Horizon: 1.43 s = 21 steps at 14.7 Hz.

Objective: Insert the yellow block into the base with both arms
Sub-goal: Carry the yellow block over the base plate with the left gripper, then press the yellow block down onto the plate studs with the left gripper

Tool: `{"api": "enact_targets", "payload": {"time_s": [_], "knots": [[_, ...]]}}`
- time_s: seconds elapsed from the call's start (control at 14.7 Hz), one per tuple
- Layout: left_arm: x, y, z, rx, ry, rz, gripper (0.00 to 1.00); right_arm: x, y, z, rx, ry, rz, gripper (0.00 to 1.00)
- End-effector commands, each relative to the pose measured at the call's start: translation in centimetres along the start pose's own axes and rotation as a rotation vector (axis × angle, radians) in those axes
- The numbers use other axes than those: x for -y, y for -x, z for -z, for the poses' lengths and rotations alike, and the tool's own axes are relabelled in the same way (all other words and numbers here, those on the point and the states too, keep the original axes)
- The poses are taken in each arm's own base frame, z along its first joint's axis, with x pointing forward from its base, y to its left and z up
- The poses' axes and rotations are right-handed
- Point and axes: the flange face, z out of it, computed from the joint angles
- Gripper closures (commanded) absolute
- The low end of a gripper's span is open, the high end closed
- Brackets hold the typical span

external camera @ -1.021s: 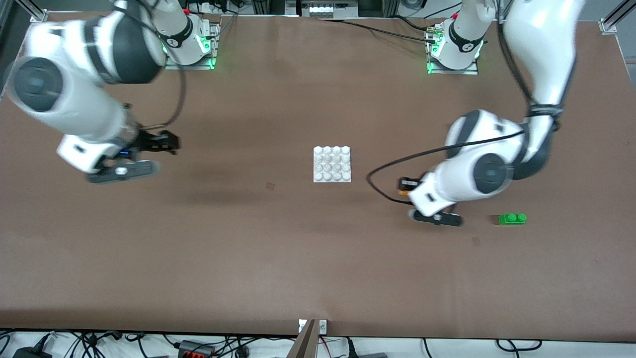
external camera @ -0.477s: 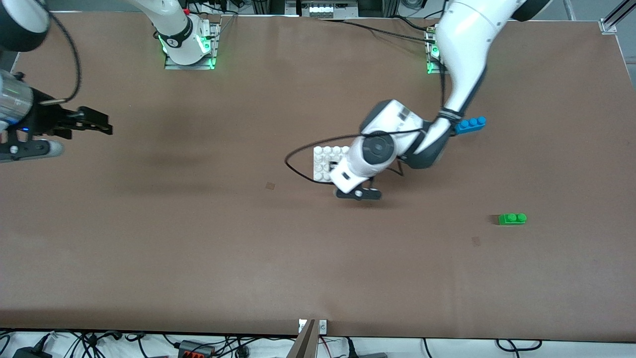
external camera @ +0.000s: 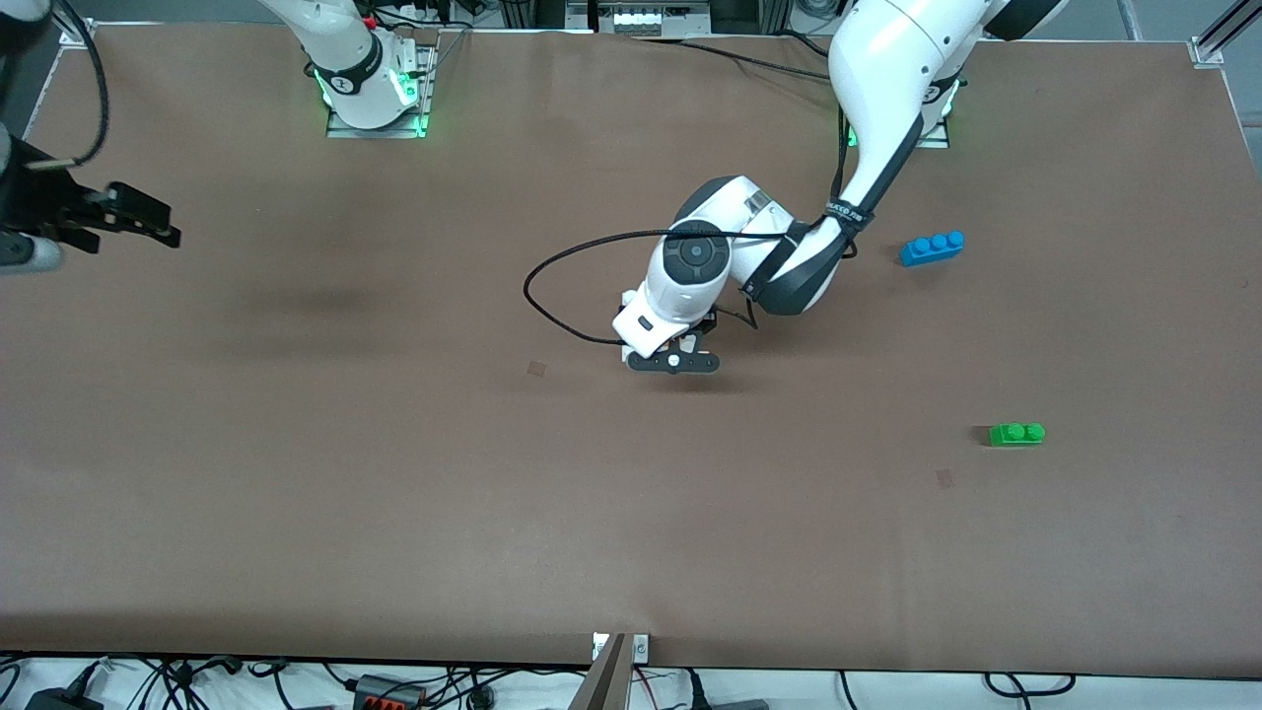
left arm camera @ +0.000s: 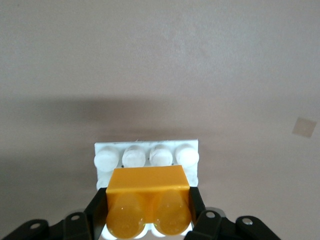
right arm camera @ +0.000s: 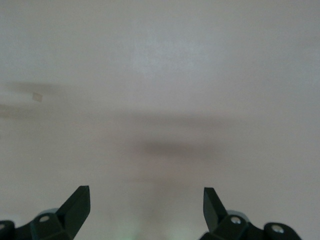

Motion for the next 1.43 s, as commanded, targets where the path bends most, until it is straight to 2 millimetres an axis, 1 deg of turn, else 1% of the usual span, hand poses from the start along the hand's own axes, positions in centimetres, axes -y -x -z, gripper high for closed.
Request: {"api": "enact_targets", "payload": {"time_s": [0.0,0.07,0.14,0.34,0.41,0.48,0.54,0.61,0.75,0.89,1.02,1.23,1.36], "knots": [[2.3,2.6,0.1,-0.051,0.010,0.045,0.43,0.4,1.3,0.9,0.008,0.018,0.015,0.00],[2.0,3.5,0.1,-0.050,0.013,0.068,0.43,0.4,1.6,1.0,0.024,0.026,0.010,0.00],[1.8,3.9,0.0,-0.045,0.011,0.097,0.44,0.5,1.8,1.1,0.036,0.036,0.008,0.00],[1.6,4.2,-0.4,-0.033,0.008,0.124,0.45,0.8,1.9,1.0,0.049,0.050,0.017,0.00],[1.4,4.4,-0.5,-0.031,0.006,0.125,0.45,1.2,1.8,1.0,0.049,0.084,0.028,0.00],[1.3,4.5,-0.7,-0.028,0.005,0.129,0.45,2.1,1.8,1.0,0.054,0.100,0.044,0.00],[1.1,4.8,-1.0,-0.022,0.006,0.129,0.45,2.5,2.1,1.4,0.047,0.101,0.052,0.00],[1.0,4.9,-1.5,-0.017,0.003,0.126,0.45,2.4,2.1,1.6,0.039,0.102,0.050,0.00],[0.9,5.1,-2.5,-0.006,-0.002,0.125,0.44,2.9,1.9,1.7,0.026,0.099,0.059,0.00],[0.8,5.2,-2.9,-0.004,-0.004,0.121,0.44,2.7,1.9,1.6,0.025,0.088,0.046,0.00],[0.5,5.3,-2.9,-0.010,0.001,0.115,0.44,2.6,1.9,1.5,0.027,0.070,0.031,0.00],[0.6,5.2,-4.2,-0.015,-0.003,0.104,0.44,2.2,1.8,1.4,0.027,0.059,0.019,0.00],[0.5,5.3,-4.3,-0.023,0.006,0.112,0.44,2.0,1.7,1.3,0.022,0.054,0.016,0.00]]}}
